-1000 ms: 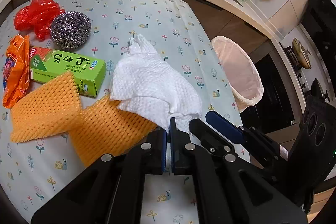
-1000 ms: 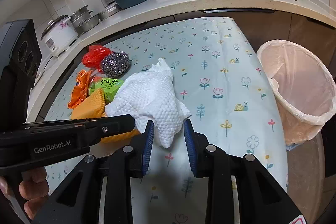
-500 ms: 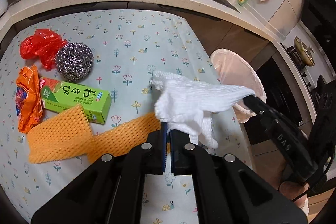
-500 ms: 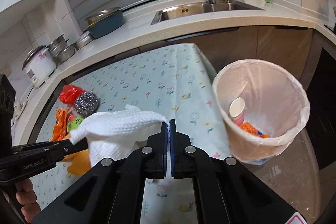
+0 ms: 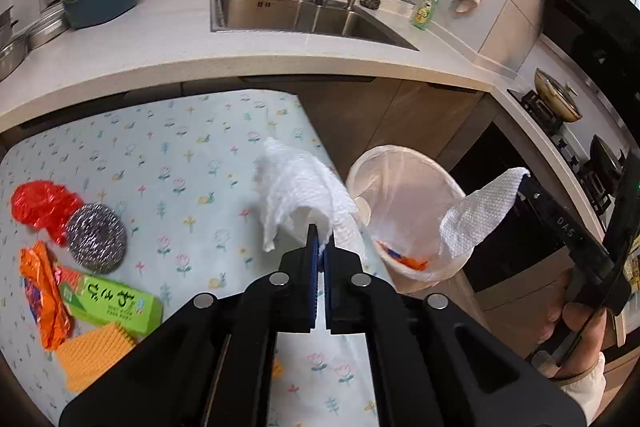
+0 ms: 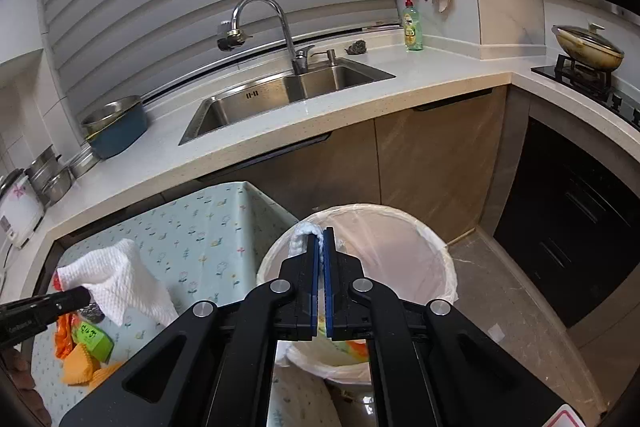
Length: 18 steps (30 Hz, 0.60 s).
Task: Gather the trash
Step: 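Carry the white wipe to the bin and open the left tool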
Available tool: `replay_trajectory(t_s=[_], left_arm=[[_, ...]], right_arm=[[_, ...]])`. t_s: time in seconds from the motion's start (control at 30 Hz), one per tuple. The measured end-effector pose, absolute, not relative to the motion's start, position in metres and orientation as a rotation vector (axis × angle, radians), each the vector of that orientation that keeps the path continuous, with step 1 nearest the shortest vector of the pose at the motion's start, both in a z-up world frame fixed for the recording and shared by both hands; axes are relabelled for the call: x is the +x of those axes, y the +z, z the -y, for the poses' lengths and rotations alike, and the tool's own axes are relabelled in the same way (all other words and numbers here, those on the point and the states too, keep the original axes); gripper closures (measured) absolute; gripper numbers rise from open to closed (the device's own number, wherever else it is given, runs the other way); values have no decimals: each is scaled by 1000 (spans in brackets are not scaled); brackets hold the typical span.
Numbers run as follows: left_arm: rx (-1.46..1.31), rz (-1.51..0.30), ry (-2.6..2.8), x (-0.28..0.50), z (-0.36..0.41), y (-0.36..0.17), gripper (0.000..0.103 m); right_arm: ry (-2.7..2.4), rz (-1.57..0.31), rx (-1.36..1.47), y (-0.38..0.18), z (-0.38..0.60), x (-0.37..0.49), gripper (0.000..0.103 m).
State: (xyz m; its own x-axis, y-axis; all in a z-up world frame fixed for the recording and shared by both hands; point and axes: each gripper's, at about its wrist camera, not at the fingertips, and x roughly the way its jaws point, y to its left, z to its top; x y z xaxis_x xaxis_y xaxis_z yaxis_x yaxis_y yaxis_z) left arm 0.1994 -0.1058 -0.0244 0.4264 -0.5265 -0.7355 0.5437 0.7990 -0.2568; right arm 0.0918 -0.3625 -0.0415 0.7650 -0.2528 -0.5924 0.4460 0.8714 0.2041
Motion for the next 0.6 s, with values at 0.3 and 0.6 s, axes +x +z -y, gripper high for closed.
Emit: replay_trajectory(t_s=[0.3, 0.6], left_arm=[[41, -891, -808, 216, 197, -13, 101], [66, -921, -858, 217, 248, -28, 98]], right_arm=[[-392, -662, 390, -66, 398, 114, 101], [-414, -676, 389, -75, 404, 121, 73]])
